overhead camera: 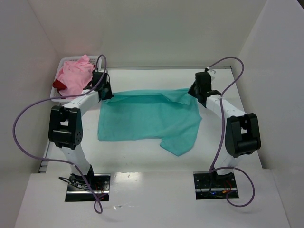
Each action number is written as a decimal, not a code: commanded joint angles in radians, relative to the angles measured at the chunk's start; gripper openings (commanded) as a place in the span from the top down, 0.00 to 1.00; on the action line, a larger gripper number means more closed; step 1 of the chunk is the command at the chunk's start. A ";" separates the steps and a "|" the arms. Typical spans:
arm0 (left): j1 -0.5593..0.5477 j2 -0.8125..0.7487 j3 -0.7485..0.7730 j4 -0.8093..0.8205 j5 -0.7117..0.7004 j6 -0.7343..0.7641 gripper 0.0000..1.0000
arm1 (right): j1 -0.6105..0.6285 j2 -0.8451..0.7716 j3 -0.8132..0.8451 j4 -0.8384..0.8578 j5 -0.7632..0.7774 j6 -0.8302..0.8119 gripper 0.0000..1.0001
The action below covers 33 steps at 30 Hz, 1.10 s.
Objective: Fold and stack the t-shirts
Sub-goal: Fold the flattened tshirt in 1/3 of the way
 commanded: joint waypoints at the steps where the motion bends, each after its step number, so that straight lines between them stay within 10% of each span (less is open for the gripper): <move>1: 0.014 -0.067 -0.018 -0.022 -0.047 0.052 1.00 | -0.018 -0.040 -0.028 -0.031 0.006 0.005 1.00; 27: 0.014 -0.119 -0.137 -0.154 0.055 0.115 1.00 | -0.018 0.009 -0.117 -0.074 -0.056 -0.032 1.00; 33: 0.014 -0.159 -0.147 -0.154 0.095 0.115 0.80 | -0.018 0.036 -0.108 -0.109 -0.056 -0.042 1.00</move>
